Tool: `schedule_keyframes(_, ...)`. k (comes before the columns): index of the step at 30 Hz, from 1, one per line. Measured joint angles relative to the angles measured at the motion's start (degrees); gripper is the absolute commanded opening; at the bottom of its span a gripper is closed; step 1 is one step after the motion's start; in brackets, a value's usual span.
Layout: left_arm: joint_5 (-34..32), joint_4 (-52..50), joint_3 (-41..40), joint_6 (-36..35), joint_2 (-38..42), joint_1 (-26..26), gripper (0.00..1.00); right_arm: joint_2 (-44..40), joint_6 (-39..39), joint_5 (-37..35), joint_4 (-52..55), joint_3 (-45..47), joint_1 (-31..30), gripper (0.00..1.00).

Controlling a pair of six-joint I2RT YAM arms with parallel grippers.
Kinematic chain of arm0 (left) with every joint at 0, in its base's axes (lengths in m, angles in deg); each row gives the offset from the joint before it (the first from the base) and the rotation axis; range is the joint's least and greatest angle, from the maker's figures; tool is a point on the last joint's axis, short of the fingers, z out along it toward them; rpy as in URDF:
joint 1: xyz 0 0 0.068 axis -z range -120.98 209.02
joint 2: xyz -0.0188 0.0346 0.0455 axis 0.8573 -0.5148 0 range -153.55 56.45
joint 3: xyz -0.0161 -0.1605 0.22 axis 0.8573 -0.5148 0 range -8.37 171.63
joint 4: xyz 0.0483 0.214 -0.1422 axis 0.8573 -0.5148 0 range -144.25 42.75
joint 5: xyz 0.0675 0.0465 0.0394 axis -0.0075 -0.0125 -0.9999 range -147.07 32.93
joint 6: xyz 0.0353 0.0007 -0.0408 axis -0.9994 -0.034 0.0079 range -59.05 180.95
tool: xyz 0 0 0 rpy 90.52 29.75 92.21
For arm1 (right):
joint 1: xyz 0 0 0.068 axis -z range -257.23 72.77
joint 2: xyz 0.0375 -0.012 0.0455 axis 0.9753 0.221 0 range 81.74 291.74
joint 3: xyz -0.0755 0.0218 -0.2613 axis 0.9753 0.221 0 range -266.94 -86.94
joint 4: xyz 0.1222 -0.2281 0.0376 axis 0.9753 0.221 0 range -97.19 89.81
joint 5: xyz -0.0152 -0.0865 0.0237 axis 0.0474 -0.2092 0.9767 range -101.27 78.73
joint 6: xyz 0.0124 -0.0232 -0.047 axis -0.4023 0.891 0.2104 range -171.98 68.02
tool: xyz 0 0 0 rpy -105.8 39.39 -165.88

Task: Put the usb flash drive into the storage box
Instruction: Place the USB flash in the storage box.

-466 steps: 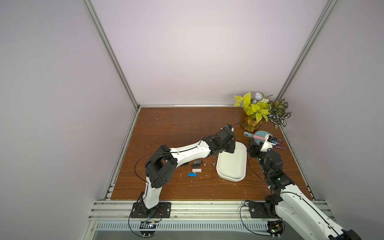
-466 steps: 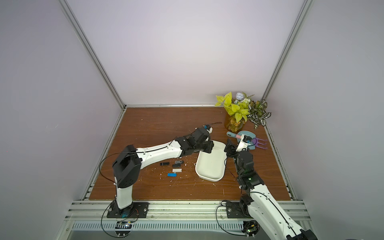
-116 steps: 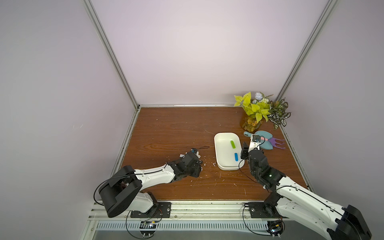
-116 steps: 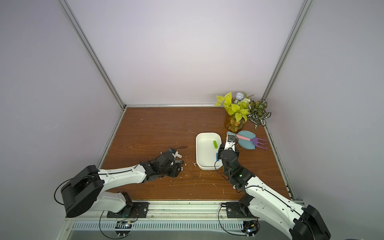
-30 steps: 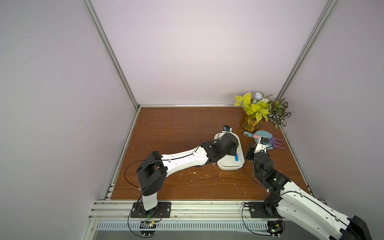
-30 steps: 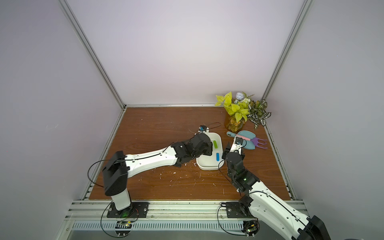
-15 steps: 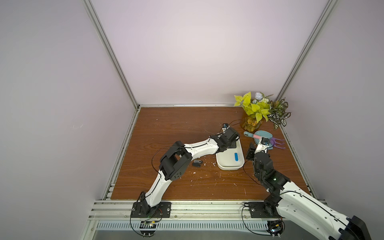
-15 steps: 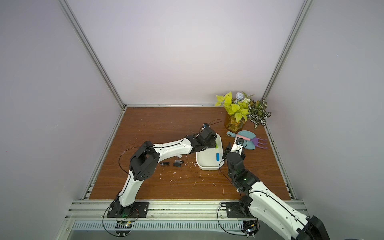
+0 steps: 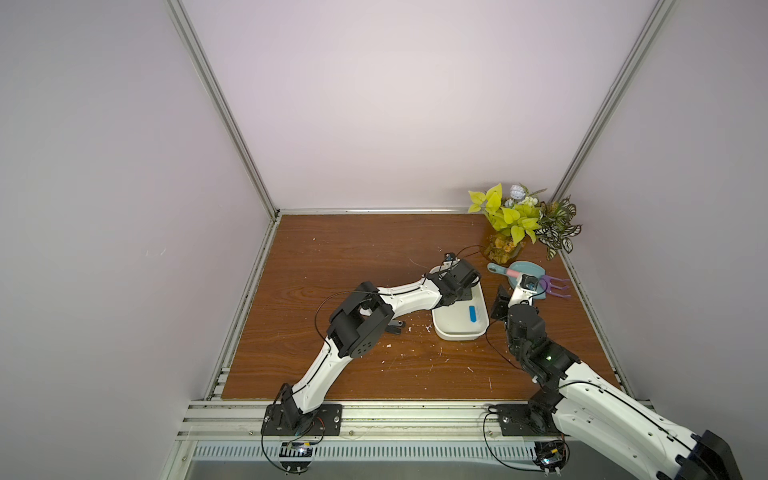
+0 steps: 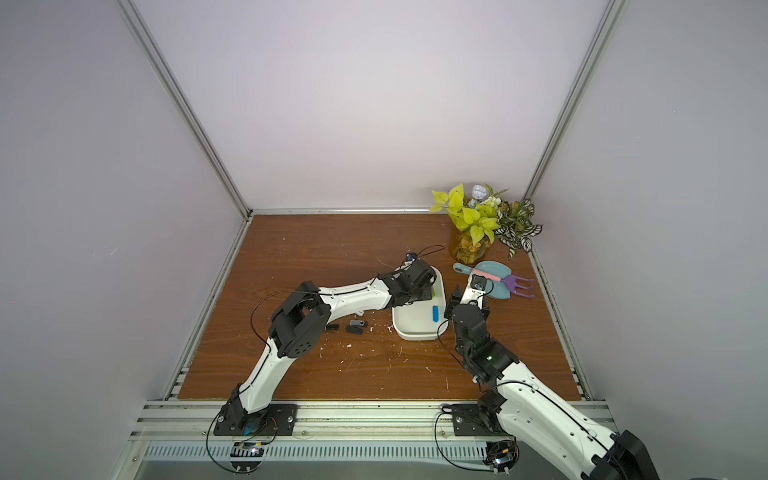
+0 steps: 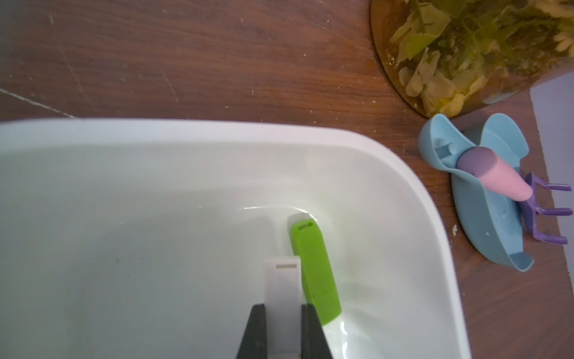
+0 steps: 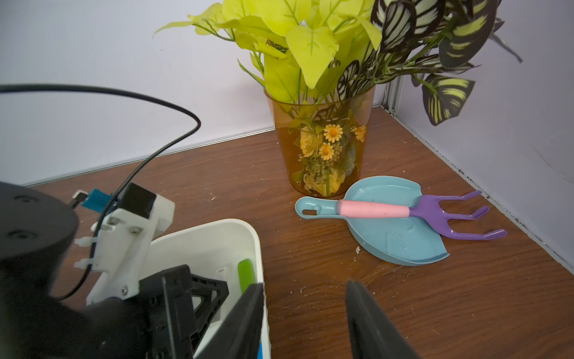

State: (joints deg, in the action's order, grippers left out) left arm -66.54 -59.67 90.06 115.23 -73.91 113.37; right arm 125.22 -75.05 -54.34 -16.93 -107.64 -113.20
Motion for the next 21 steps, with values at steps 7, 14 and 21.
schedule_keyframes(7,-1.29,-0.44,0.0,1.05,-0.28,0.0,0.04,0.09,-0.2,0.31,0.0,0.0,0.09,0.49)
schedule_keyframes(14,-1.31,-0.57,0.46,1.27,-1.31,0.0,0.11,0.13,-0.33,1.16,0.0,0.0,0.11,0.49)
schedule_keyframes(21,-1.27,-0.63,1.2,1.31,-1.88,0.0,0.16,0.13,-0.33,1.44,-0.02,-0.02,0.17,0.49)
